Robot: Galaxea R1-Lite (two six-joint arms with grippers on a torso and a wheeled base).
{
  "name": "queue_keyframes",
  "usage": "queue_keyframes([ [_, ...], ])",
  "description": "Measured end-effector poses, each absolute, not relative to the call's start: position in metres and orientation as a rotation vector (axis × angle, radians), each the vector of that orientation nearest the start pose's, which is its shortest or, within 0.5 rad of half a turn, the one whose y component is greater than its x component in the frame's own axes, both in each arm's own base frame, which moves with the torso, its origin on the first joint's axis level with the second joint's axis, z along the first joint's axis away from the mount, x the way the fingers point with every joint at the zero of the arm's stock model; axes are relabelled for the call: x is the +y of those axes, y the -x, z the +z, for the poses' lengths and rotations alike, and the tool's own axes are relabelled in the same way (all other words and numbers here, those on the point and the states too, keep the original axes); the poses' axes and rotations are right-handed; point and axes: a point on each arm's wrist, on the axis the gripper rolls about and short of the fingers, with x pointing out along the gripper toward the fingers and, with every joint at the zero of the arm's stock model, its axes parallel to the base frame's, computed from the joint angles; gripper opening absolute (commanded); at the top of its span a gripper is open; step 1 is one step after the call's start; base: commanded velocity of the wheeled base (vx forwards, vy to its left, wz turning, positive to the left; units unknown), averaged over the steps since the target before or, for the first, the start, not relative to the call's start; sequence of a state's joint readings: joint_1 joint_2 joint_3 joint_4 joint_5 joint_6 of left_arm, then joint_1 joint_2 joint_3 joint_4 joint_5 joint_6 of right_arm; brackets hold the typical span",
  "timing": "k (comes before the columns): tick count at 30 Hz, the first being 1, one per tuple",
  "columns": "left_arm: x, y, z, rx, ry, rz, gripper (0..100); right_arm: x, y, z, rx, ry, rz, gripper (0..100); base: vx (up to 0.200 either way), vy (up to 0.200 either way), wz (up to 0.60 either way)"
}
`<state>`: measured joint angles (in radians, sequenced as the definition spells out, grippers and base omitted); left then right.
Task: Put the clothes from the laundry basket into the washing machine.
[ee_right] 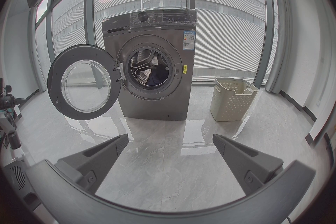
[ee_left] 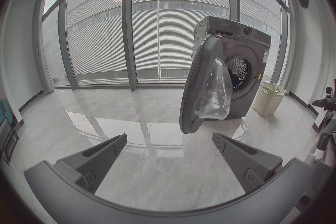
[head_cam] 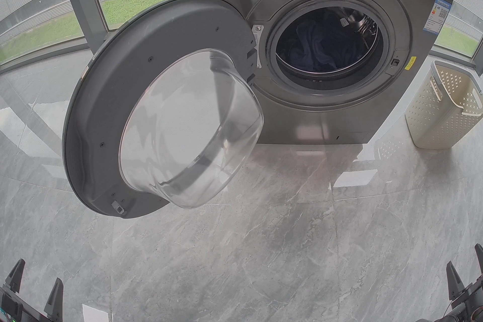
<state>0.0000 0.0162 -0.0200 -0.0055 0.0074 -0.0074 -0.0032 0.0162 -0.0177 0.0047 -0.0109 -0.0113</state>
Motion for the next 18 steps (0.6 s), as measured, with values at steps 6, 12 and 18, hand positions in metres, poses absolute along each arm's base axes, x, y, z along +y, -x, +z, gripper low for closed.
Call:
queue_keyframes([
  [6, -0.001, 0.032, 0.121, -0.121, 0.014, -0.054, 100, 0.0, 0.023, 0.08, 0.003, 0.01, -0.014, 100, 0.0, 0.0, 0.0],
  [12, -0.003, 0.016, 0.161, -0.111, 0.01, -0.122, 100, 0.0, 0.023, 0.08, 0.003, 0.009, -0.015, 100, 0.0, 0.0, 0.0],
  [18, -0.004, -0.024, 0.191, -0.066, 0.01, -0.182, 100, 0.0, 0.023, 0.08, 0.003, 0.01, -0.015, 100, 0.0, 0.0, 0.0],
])
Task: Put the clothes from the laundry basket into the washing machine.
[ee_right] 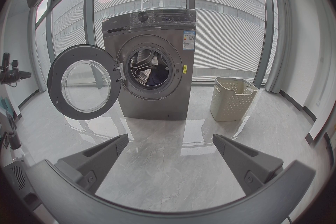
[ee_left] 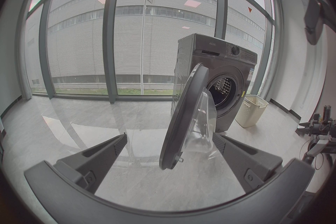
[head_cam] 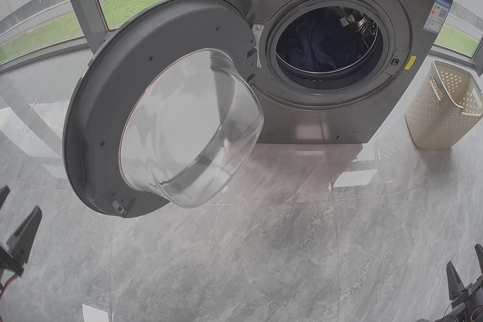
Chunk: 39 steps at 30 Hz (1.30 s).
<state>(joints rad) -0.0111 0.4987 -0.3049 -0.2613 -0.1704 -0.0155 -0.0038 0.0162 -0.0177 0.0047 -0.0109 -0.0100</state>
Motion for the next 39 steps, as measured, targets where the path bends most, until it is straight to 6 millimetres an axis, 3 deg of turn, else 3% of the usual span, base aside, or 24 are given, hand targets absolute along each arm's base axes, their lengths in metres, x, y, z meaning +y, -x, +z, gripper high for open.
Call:
queue_keyframes([
  [12, -0.016, -0.106, 0.216, 0.021, 0.025, -0.312, 100, 0.0, 0.023, 0.08, 0.003, 0.011, -0.014, 100, 0.0, 0.0, 0.0],
  [21, -0.035, -0.136, 0.227, 0.06, 0.029, -0.428, 100, 0.0, 0.023, 0.08, 0.003, 0.012, -0.014, 100, 0.0, 0.0, 0.0],
  [29, -0.058, -0.136, 0.228, 0.085, 0.054, -0.581, 100, 0.0, 0.023, 0.08, 0.003, 0.012, -0.014, 100, 0.0, 0.0, 0.0],
  [39, -0.076, -0.107, 0.232, 0.101, 0.169, -0.779, 100, 0.0, 0.023, 0.08, 0.003, 0.013, -0.014, 100, 0.0, 0.0, 0.0],
])
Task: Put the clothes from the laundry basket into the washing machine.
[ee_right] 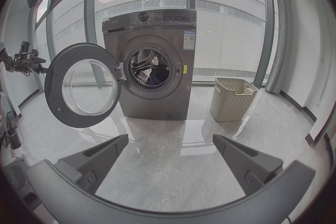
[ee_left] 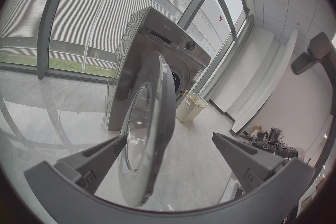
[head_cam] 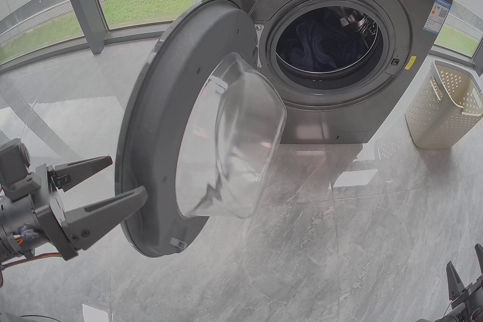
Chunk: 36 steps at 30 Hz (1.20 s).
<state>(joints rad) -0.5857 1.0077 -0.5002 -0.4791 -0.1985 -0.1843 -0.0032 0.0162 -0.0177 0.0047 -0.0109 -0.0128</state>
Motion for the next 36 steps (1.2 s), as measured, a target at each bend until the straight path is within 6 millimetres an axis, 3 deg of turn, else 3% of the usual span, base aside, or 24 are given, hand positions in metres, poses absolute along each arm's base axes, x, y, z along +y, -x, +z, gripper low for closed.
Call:
queue_keyframes([
  [9, -0.067, -0.099, 0.241, 0.029, 0.179, -0.717, 100, 0.0, 0.023, 0.08, 0.003, 0.014, -0.013, 100, 0.0, 0.0, 0.0],
  [19, -0.066, -0.118, 0.24, 0.047, 0.151, -0.63, 100, 0.0, 0.023, 0.08, 0.003, 0.013, -0.011, 100, 0.0, 0.0, 0.0],
  [29, -0.085, -0.138, 0.237, 0.057, 0.127, -0.67, 100, 0.0, 0.023, 0.08, 0.003, 0.012, -0.009, 100, 0.0, 0.0, 0.0],
  [36, -0.115, -0.151, 0.24, 0.082, 0.121, -0.754, 100, 0.0, 0.023, 0.08, 0.003, 0.011, -0.01, 100, 0.0, 0.0, 0.0],
])
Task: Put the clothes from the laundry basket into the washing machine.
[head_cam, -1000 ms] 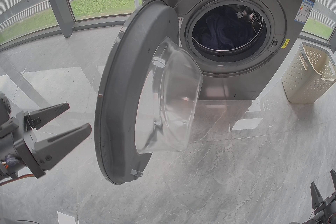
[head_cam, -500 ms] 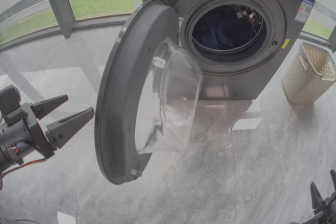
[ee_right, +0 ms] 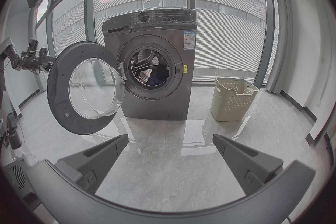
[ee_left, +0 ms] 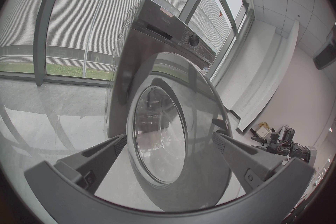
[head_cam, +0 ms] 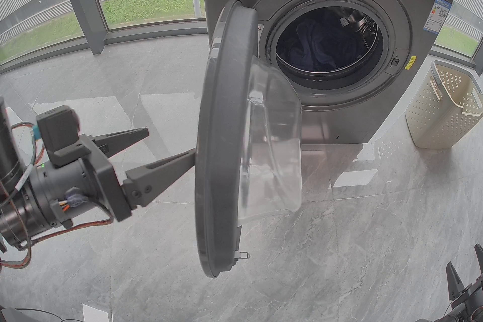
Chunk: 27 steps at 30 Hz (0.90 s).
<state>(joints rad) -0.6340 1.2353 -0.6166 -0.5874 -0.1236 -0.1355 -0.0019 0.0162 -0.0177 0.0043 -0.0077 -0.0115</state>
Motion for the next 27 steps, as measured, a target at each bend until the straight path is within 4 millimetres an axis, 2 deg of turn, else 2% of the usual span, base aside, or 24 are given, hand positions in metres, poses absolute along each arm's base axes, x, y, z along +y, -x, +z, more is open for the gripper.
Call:
queue_keyframes([
  [6, -0.141, -0.172, 0.245, 0.051, 0.129, -0.783, 100, 0.0, 0.023, 0.08, 0.003, 0.011, -0.009, 100, 0.0, 0.0, 0.0],
  [27, -0.247, -0.265, 0.264, -0.088, 0.184, -0.737, 100, 0.0, 0.023, 0.08, 0.003, 0.012, -0.01, 100, 0.0, 0.0, 0.0],
])
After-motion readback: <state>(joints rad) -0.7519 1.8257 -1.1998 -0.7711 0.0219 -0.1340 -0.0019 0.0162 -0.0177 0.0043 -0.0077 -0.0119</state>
